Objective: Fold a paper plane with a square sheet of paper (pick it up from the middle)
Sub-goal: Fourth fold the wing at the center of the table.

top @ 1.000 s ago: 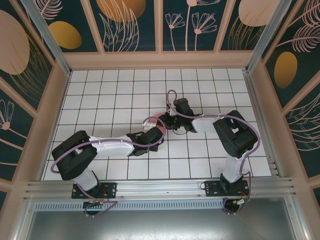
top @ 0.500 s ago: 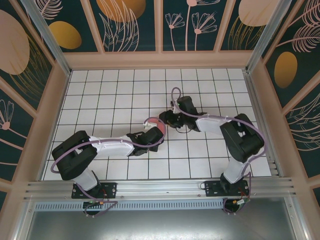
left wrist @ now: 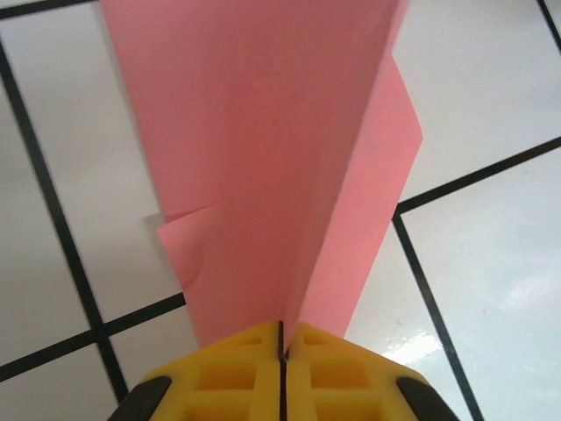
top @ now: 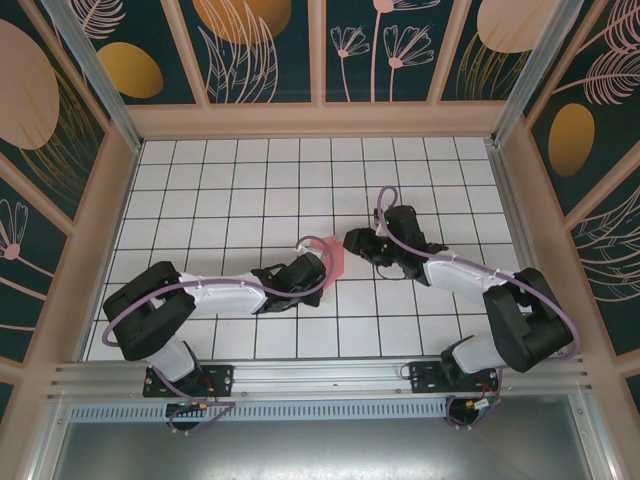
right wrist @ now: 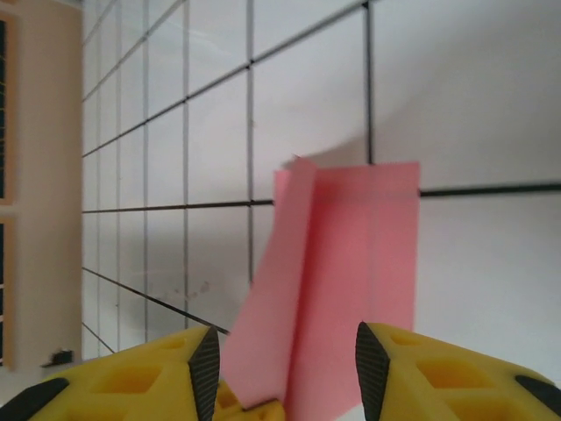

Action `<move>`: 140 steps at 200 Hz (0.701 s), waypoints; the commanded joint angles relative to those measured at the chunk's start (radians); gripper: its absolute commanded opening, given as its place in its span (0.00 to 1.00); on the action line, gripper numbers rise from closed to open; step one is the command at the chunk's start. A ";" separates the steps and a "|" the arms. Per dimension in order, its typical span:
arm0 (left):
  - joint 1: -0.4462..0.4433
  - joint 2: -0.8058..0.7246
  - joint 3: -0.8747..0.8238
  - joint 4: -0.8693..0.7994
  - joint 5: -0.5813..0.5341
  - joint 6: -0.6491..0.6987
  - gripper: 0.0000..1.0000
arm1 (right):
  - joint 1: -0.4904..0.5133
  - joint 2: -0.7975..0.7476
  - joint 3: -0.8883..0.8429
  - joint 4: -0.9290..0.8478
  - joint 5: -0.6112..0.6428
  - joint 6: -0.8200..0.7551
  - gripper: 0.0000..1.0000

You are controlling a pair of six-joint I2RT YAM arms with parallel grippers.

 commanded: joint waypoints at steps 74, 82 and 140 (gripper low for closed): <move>0.118 -0.045 -0.090 0.166 0.282 0.025 0.09 | 0.068 -0.011 -0.057 0.092 0.040 0.067 0.40; 0.127 -0.048 -0.097 0.181 0.303 0.023 0.09 | 0.074 -0.010 -0.054 0.094 0.042 0.065 0.39; 0.166 -0.030 -0.122 0.252 0.425 0.011 0.09 | 0.103 -0.004 -0.067 0.118 0.064 0.085 0.32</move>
